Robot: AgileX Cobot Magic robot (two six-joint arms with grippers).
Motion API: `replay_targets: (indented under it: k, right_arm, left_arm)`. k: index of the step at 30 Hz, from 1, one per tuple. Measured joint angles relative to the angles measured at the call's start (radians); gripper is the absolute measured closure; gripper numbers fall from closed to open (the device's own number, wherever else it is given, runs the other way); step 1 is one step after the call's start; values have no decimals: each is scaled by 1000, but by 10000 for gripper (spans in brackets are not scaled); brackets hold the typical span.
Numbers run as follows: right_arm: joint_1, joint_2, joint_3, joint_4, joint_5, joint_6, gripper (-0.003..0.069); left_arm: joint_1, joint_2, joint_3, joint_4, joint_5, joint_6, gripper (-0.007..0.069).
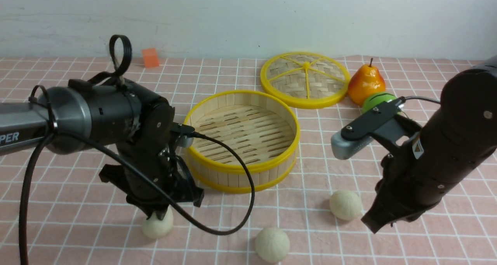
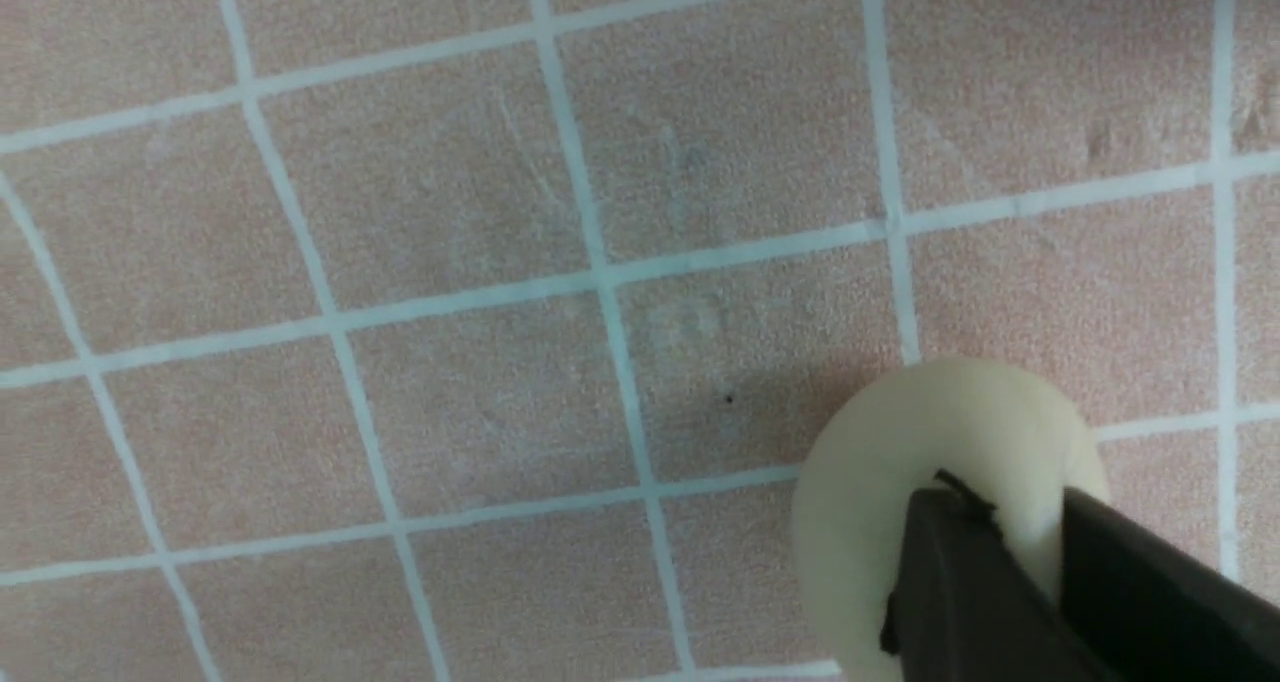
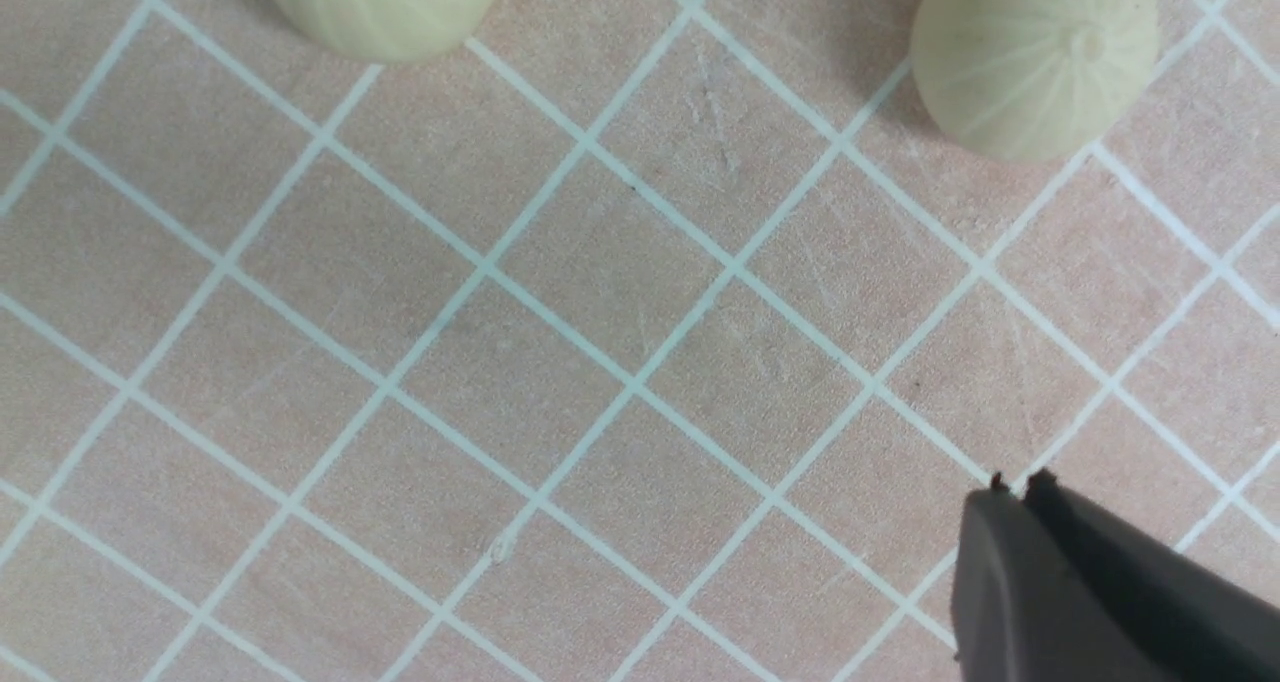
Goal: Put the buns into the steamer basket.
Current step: Use the left arm to put the steamed stuffed bun into the steamer, then use the left arm to grab a steamed stuffed bun
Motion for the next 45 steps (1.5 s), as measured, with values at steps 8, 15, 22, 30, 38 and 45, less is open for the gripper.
replay_targets:
  k: [8,15,22,30,38,45]
  right_arm:
    - [0,0,0,0,-15,0,637]
    - [0,0,0,0,-15,0,627]
    - [0,0,0,10,6,0,616]
    - [0,0,0,10,16,0,605]
    - [0,0,0,0,-13,0,595]
    - [0,-79,-18,-47,-10,19,582]
  left_arm:
    - [-2,-11,-287,-73,131,70,627]
    - [-9,92,-590,-130,128,128,627]
    - [-9,307,-712,-72,113,91,596]
    - [-9,409,-730,-40,39,39,374]
    - [-9,381,-730,-40,85,35,85]
    - [-9,210,-730,-80,186,36,57]
